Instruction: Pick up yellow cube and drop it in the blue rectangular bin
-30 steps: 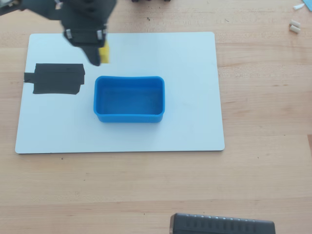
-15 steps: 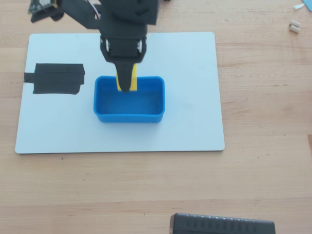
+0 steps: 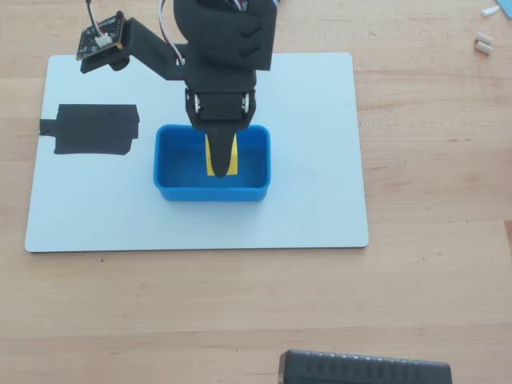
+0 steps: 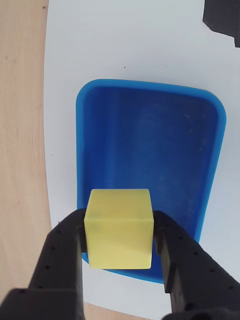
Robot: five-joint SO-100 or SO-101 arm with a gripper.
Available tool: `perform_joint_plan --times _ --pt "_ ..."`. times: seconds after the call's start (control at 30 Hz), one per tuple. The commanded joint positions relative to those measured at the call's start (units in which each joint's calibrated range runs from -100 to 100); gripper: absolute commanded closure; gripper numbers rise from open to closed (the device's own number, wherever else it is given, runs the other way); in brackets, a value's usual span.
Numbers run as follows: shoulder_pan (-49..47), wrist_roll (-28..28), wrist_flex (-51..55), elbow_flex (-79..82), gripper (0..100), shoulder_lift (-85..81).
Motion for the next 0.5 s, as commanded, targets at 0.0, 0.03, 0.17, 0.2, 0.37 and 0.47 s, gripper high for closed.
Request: perform_joint_plan --times 0.0,0.03,0.17,0.2,0.37,0.47 --pt "0.4 0.1 -0.7 0.0 83 -4.1" --pt "0.4 0.1 -0.5 0.0 82 -4.1" --pt "-0.3 0.1 -0.3 0.7 76 -4.1" --pt "-0.5 0.1 -0.1 0.8 74 -4.1" --pt "-0.9 -0.1 2.4 0.8 73 -7.1" --pt "-1.2 -0.1 4.3 2.6 73 -12.7"
